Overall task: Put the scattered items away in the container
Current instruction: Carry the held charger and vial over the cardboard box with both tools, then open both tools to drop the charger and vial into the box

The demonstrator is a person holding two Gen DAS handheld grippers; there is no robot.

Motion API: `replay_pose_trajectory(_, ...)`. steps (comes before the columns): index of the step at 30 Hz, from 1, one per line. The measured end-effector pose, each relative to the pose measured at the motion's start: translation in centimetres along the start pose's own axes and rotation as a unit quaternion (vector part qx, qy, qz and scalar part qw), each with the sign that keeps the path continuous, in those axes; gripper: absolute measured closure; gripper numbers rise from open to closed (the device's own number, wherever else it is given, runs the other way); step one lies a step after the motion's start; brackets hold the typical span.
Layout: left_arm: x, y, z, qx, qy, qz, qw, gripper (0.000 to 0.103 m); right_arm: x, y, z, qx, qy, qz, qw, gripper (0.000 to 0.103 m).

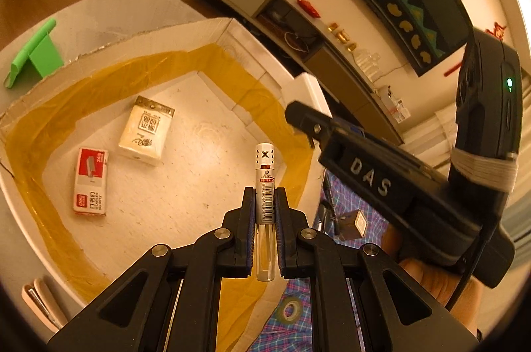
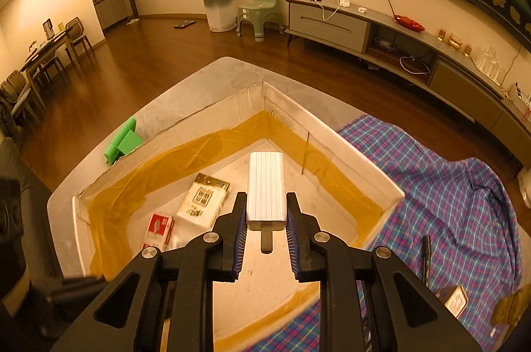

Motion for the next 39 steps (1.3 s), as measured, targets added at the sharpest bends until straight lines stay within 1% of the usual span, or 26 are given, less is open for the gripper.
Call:
replay_pose_trajectory(6,-0.4,0.2,1.7,0.001,0.021,-0.031,0.9993,0.093,-1.9,-0.6,2.3,-0.002,0.019,-0.008,1.0,0.08)
replay_pose_trajectory(9,-0.6,0.4,2.4,-0.005,0.028,-0.043,0.9987,0.093,-2.8,-0.8,3.5,-0.001,0.029,-0.018,0.999,0.08)
replay_pose_trajectory(16,-2.0,1.9,4.1,-0.014,0.042,-0.094,0.9946,0.093,-3.8,-1.3,6.9,-0.004,0.059,-0.03,0.998,0.08)
replay_pose_trajectory(19,-2.1,2.5,5.0,-0.015,0.056,-0.113,0.9919,0.093,-4.0,-0.8,8.5,-0.013,0.076,-0.046,0.996,0.08)
replay_pose_trajectory(21,-2.0,2.8,5.5,-0.022,0.059,-0.122,0.9905,0.093,-4.1,-0.1,9.4,-0.021,0.09,-0.062,0.994,0.08)
replay_pose_trajectory(24,-2.1,3.1,6.0,-0.024,0.067,-0.134,0.9884,0.093,-4.4,0.6,10.0,-0.013,0.097,-0.084,0.992,0.08)
replay_pose_trajectory(30,-1.9,3.3,6.7,-0.023,0.081,-0.146,0.9857,0.093,-4.7,0.6,11.3,0.002,0.111,-0.092,0.989,0.08)
replay_pose_trajectory(36,-1.9,3.4,7.0,-0.028,0.087,-0.144,0.9853,0.094,-4.5,0.7,12.1,-0.001,0.122,-0.092,0.988,0.08)
replay_pose_trajectory(38,-1.8,3.4,7.1,-0.033,0.089,-0.145,0.9848,0.094,-4.3,0.5,12.1,0.004,0.122,-0.091,0.988,0.08)
replay_pose_trajectory(39,-1.8,3.5,7.1,-0.035,0.091,-0.144,0.9847,0.092,-4.3,0.4,12.0,0.004,0.12,-0.09,0.989,0.079)
Point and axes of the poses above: each gripper's, at about its wrist camera, not at the fingertips, and z roughly the way its jaws point, y to its left, x to its underside, the point moved 2 cm from there along z, roughly the way its jaws point, and after that the axes turned 11 degrees about -z, right-handed, at the moved point
